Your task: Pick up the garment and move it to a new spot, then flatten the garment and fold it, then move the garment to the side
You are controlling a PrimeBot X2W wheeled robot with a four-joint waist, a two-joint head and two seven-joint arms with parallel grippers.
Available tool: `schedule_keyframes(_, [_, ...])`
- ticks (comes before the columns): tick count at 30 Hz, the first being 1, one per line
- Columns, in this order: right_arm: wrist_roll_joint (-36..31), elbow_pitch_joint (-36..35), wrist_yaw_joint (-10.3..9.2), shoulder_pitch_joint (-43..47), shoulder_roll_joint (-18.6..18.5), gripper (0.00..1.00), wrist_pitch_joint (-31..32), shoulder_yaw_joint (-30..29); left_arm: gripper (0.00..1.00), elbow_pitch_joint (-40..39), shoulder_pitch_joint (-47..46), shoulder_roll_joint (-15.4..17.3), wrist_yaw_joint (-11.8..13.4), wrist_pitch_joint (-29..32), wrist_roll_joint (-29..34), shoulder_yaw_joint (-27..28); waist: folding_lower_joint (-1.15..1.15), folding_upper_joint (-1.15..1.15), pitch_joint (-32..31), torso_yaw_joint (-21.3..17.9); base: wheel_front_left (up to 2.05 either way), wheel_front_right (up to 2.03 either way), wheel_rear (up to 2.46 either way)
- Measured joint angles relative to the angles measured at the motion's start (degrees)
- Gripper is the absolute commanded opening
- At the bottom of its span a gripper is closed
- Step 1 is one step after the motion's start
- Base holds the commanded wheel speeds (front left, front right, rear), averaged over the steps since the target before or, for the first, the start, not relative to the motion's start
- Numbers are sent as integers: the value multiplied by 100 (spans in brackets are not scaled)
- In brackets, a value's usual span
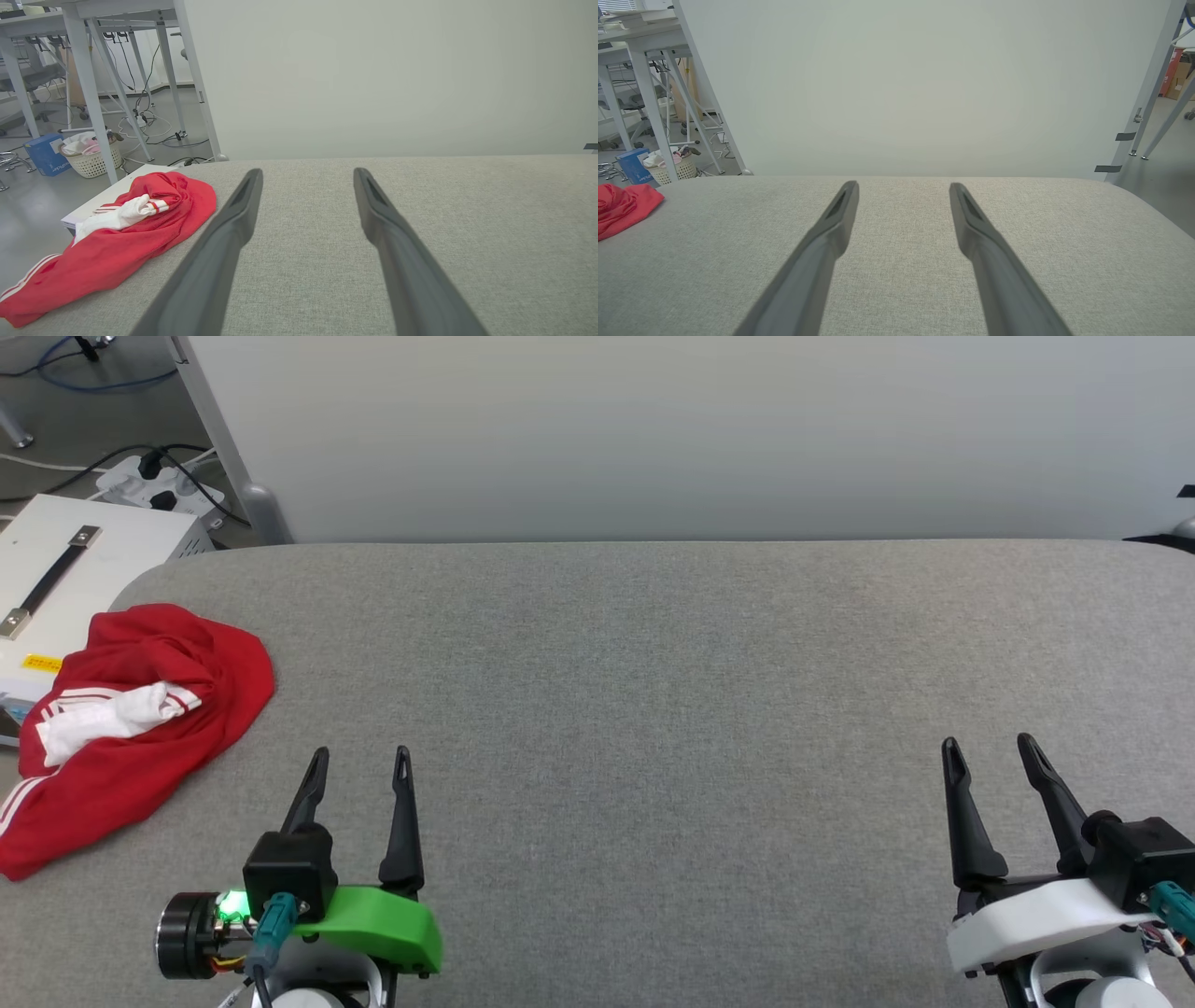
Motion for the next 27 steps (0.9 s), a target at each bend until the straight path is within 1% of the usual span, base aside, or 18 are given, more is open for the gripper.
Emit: schedule_keyframes(27, [74,-23,0,119,0,100,-332,79,100,32,1,0,60,-308,-112,-146,0,0,16,30,0,0,0])
